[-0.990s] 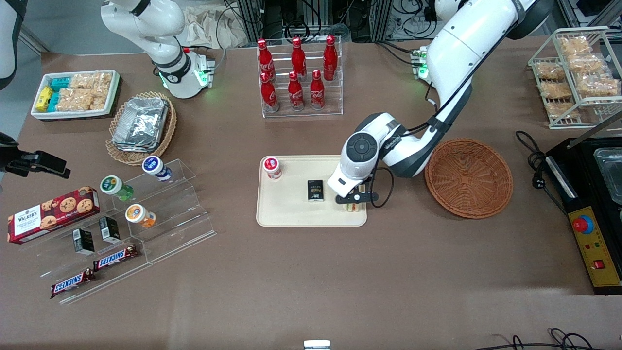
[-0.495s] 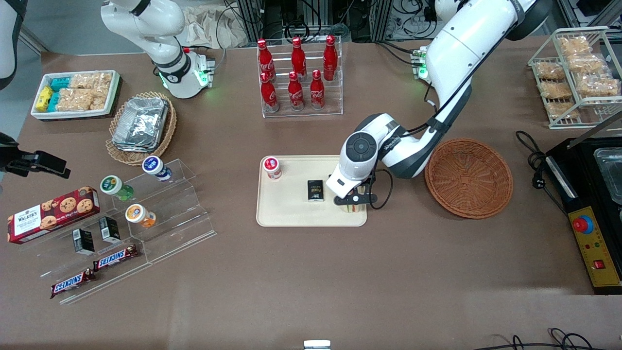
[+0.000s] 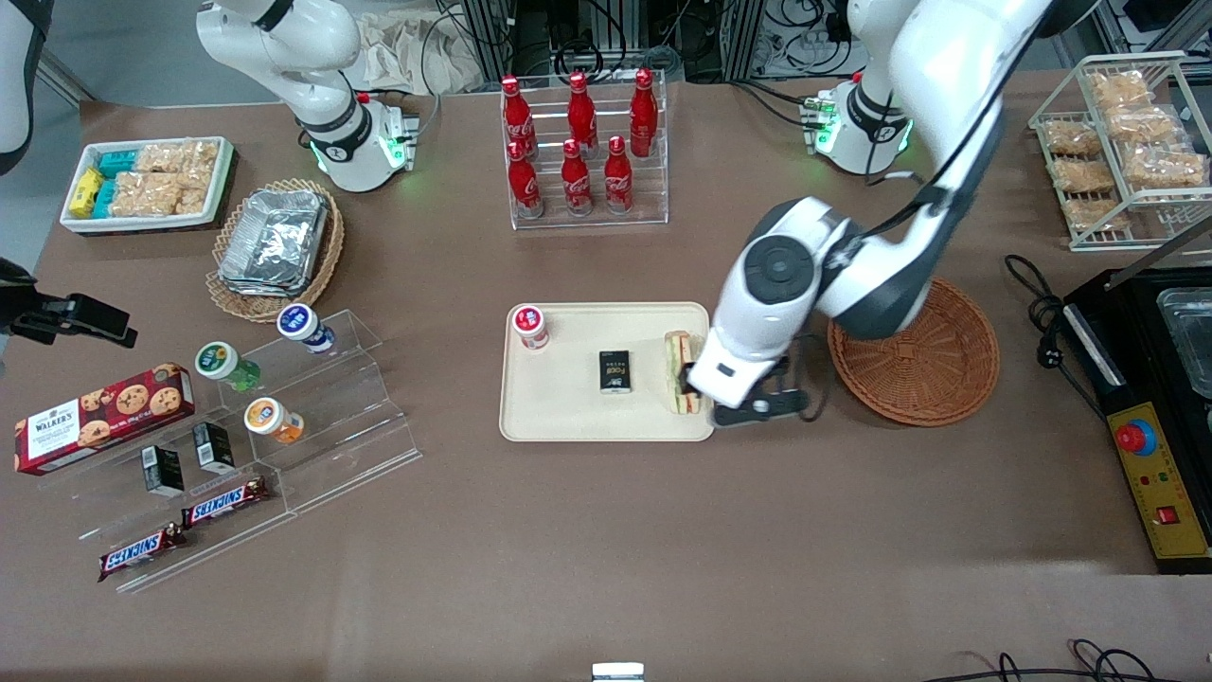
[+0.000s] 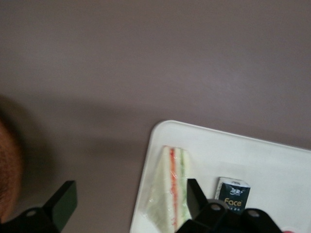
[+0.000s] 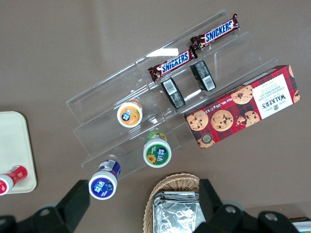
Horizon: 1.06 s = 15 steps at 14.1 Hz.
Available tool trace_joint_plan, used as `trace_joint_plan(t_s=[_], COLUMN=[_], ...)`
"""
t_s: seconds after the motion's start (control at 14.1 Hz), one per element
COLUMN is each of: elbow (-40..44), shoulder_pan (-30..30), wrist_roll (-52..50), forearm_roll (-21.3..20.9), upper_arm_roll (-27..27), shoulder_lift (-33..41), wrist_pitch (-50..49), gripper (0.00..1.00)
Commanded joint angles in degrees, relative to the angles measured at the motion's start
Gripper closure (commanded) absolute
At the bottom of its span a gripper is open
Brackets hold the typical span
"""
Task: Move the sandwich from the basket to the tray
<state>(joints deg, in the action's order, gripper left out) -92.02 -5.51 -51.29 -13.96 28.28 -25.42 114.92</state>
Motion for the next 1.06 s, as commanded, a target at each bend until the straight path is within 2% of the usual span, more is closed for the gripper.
trace_joint_plan(t_s=[0.0,0.14,0.35,0.49,0.71,0.99], elbow=[5.25,5.88,1.95,-2.54,-0.46,2.27], shoulder_pan=[3.22,1.92,-5.28,-6.7,-6.8,-3.2], wrist_roll=[0.84,6.35,20.74,30.07,42.38,50.47], forearm_roll=[4.02,6.04,14.03,15.63,14.58,14.31], upper_arm_roll=[-0.24,-5.57,-22.69,-29.22,-32.23,-32.32], shoulder_lift=[5.36,10.27,20.81,27.06,27.88,26.56], wrist_pitch=[-10.74,-14.45,-20.34,-20.79,-25.97,-26.42], gripper=[0.0,0.0,0.0,0.0,0.0,0.0])
